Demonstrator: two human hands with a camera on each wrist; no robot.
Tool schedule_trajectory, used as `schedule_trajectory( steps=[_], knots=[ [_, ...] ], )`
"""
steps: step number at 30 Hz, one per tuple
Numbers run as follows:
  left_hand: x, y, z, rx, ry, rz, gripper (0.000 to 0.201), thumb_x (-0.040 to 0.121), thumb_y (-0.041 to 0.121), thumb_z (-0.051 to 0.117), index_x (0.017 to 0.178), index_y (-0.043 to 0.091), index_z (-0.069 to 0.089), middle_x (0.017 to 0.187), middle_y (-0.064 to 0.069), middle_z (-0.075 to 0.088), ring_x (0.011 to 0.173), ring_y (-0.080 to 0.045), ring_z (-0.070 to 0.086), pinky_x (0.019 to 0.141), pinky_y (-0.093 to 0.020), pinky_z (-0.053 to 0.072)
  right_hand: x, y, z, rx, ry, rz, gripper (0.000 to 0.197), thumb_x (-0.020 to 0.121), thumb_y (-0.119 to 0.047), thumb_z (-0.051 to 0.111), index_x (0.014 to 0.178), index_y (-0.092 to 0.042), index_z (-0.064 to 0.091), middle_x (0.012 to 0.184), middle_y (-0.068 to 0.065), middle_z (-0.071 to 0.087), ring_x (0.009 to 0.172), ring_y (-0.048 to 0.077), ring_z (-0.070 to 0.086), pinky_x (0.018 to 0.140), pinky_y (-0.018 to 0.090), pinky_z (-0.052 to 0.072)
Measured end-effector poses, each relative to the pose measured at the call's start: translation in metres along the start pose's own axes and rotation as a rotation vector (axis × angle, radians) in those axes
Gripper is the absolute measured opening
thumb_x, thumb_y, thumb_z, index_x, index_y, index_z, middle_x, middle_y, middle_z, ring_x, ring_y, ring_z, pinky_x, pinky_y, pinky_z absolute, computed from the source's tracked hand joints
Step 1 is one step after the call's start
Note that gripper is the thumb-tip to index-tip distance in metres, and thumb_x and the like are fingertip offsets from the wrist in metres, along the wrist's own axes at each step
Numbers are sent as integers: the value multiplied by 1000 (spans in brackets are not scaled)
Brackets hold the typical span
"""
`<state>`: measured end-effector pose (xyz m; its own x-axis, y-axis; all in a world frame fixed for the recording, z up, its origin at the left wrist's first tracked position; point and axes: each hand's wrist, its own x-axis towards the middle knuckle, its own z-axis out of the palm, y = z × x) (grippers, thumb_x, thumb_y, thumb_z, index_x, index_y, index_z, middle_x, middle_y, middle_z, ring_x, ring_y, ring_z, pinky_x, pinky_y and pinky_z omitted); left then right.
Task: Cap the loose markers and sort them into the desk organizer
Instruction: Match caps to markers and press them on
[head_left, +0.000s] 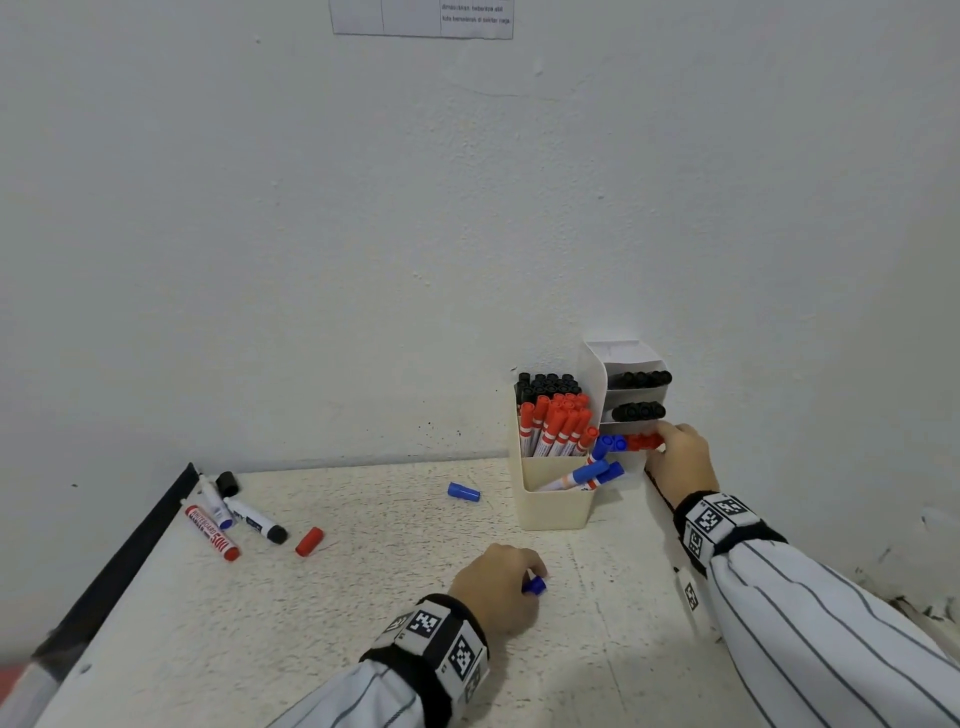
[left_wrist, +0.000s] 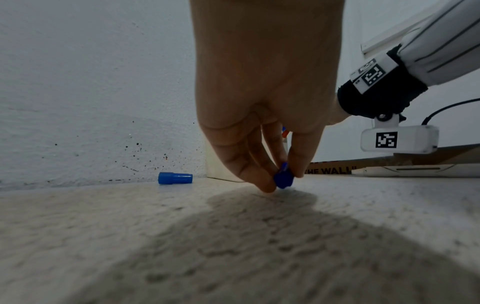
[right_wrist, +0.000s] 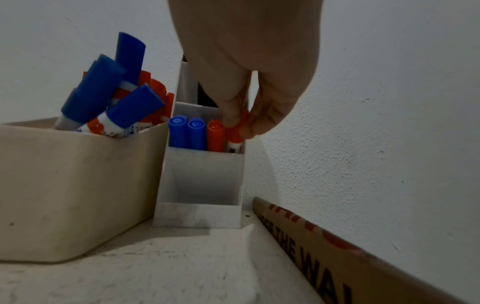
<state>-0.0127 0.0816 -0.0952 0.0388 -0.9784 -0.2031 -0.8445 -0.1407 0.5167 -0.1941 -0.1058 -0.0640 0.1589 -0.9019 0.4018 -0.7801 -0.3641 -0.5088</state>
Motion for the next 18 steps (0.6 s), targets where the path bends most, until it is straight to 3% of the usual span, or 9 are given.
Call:
schedule_trajectory(
  steps=[2,7,9,12,16,18],
  knots=[
    [0,-1,0,-13,15,-9,33,86,16,53,119,22,57,117,-4,59,101,-19,58,83,-26,48,-1,-3,-2,45,61,17,22,87,-3,56,107,3,61,97,24,56,89,36,54,75,34,41],
    [0,-3,-1,-23,5,-17,34,86,15,54,119,21,57,118,-5,58,102,-19,57,86,-27,49,-4,-7,-4,93,207,-14,19,87,-8,58,102,2,58,89,21,55,76,22,46,68,28,34],
    [-1,-3,-1,-20,1,-10,34,86,14,53,120,21,57,118,-5,59,103,-18,57,88,-27,49,-3,-3,-2,101,175,-18,17,87,-10,60,100,0,59,82,19,56,74,25,48,66,27,32],
    [-2,-4,0,-29,14,-11,34,86,14,52,119,21,58,117,-5,59,103,-19,57,88,-27,50,-4,0,0,107,126,-1,17,88,-11,59,98,2,64,85,23,62,81,35,56,69,26,33],
    [-3,-5,1,-45,14,-22,34,86,13,53,119,21,58,116,-5,59,102,-18,58,89,-29,51,-6,-1,0,85,67,11,26,90,-6,54,113,4,62,101,27,65,94,39,59,83,33,42],
    [-5,-4,0,-50,19,-26,34,85,14,54,118,21,58,116,-5,59,101,-19,58,89,-29,51,-8,-1,-3,109,75,28,26,89,-3,53,113,3,61,98,26,65,90,37,59,79,32,41]
  ],
)
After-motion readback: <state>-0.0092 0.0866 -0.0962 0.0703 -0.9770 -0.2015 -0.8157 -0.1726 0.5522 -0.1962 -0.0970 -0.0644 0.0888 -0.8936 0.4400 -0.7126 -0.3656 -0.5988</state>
